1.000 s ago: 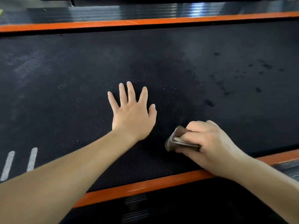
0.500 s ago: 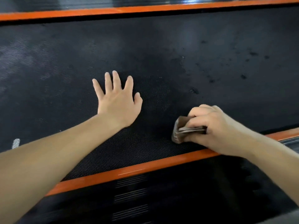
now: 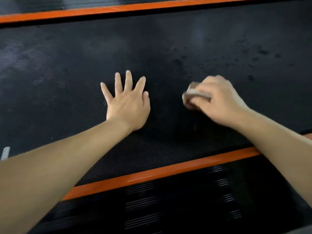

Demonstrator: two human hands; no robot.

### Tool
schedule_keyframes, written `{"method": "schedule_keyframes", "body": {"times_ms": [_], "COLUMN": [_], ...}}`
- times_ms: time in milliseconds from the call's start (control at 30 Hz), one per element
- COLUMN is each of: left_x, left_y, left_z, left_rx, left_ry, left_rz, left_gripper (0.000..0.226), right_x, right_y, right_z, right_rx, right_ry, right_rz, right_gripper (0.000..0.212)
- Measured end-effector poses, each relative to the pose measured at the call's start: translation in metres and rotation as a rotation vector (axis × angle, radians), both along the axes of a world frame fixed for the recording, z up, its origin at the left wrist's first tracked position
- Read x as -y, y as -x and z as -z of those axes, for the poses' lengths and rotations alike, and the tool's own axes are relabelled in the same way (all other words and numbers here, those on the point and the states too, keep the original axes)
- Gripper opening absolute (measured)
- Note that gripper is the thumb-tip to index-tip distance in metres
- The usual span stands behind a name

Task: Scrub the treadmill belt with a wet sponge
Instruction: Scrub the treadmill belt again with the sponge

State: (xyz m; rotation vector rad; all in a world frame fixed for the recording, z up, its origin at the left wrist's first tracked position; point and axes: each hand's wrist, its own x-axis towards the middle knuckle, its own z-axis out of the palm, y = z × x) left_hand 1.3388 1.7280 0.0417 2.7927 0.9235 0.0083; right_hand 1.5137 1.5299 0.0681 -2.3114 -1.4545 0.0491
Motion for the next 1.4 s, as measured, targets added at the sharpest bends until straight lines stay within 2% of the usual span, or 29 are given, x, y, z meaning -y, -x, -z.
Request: {"method": "schedule_keyframes", "body": {"times_ms": [67,100,167,233,300,367,433,467,567,633,667,767,800,833,933,967,1000,1100,1133,1200,1300,1333,1400], "left_x": [0.0,0.0,0.0,0.0,0.0,0.002,0.002,0.002,0.001,0.001,0.001,0.002,0.003,0.004,0.005,0.005,0.006,0.007,0.007,0.007,0.003,0.001,0.0], "left_y": [0.0,0.001,0.0,0.0,-0.001,-0.002,-0.002,-0.002,-0.002,-0.002,-0.003,-0.003,-0.003,-0.003,-0.003,-0.003,-0.003,-0.005,-0.005,-0.006,-0.007,-0.008,-0.009], "left_z": [-0.001,0.0,0.001,0.001,0.001,0.0,-0.001,-0.001,0.0,0.0,0.0,-0.001,-0.001,-0.002,-0.005,-0.006,-0.006,-0.007,-0.008,-0.008,-0.006,-0.005,-0.005], "left_rx": [0.001,0.002,0.013,0.022,0.017,0.003,0.002,0.002,-0.003,-0.006,-0.004,-0.008,-0.009,-0.012,-0.02,-0.022,-0.029,-0.055,-0.063,-0.082,-0.128,-0.139,-0.154], "left_ry": [0.007,0.008,0.004,0.004,-0.006,-0.015,-0.01,-0.01,-0.022,-0.022,-0.022,-0.025,-0.021,-0.015,-0.004,-0.006,-0.008,-0.013,-0.012,-0.01,-0.032,-0.039,-0.033], "left_rz": [-0.005,-0.006,-0.005,-0.012,-0.014,-0.012,-0.021,-0.025,-0.02,-0.024,-0.027,-0.039,-0.04,-0.038,-0.044,-0.048,-0.05,-0.043,-0.042,-0.029,-0.017,-0.012,0.004], "left_gripper": [0.055,0.055,0.055,0.055,0.056,0.056,0.056,0.056,0.056,0.056,0.057,0.058,0.058,0.058,0.058,0.058,0.058,0.059,0.059,0.061,0.068,0.071,0.073], "right_x": [-0.015,-0.015,-0.001,0.02,0.02,0.0,-0.021,-0.026,-0.022,-0.021,-0.027,-0.047,-0.051,-0.053,-0.041,-0.039,-0.042,-0.064,-0.069,-0.074,-0.063,-0.064,-0.08], "right_y": [-0.014,-0.011,0.009,0.031,0.017,-0.01,-0.021,-0.014,0.029,0.021,0.006,-0.035,-0.033,-0.023,0.014,0.009,-0.005,-0.052,-0.054,-0.036,-0.003,-0.011,-0.037], "right_z": [0.001,0.001,0.001,-0.003,-0.005,-0.003,0.003,0.007,0.01,0.008,0.008,0.006,0.008,0.009,0.007,0.005,0.004,-0.001,-0.002,0.004,0.013,0.012,0.006], "right_rx": [-0.015,-0.028,-0.041,-0.145,-0.152,-0.082,-0.018,0.02,-0.005,0.003,0.031,0.04,0.044,0.06,0.038,0.048,0.079,0.065,0.047,0.045,0.048,0.066,0.113], "right_ry": [-0.006,0.0,-0.012,0.028,0.04,-0.053,-0.043,-0.024,-0.007,0.002,-0.019,-0.08,-0.074,-0.048,-0.023,-0.007,-0.012,-0.027,-0.043,-0.057,-0.077,-0.057,-0.049], "right_rz": [0.195,0.207,0.029,-0.188,-0.213,-0.009,0.238,0.262,-0.04,-0.147,-0.107,0.288,0.361,0.346,-0.01,-0.053,-0.023,0.349,0.414,0.342,0.005,-0.033,0.088], "right_gripper": [0.019,0.019,0.016,0.014,0.015,0.016,0.019,0.021,0.026,0.029,0.029,0.024,0.024,0.024,0.022,0.021,0.02,0.024,0.024,0.024,0.024,0.024,0.025]}}
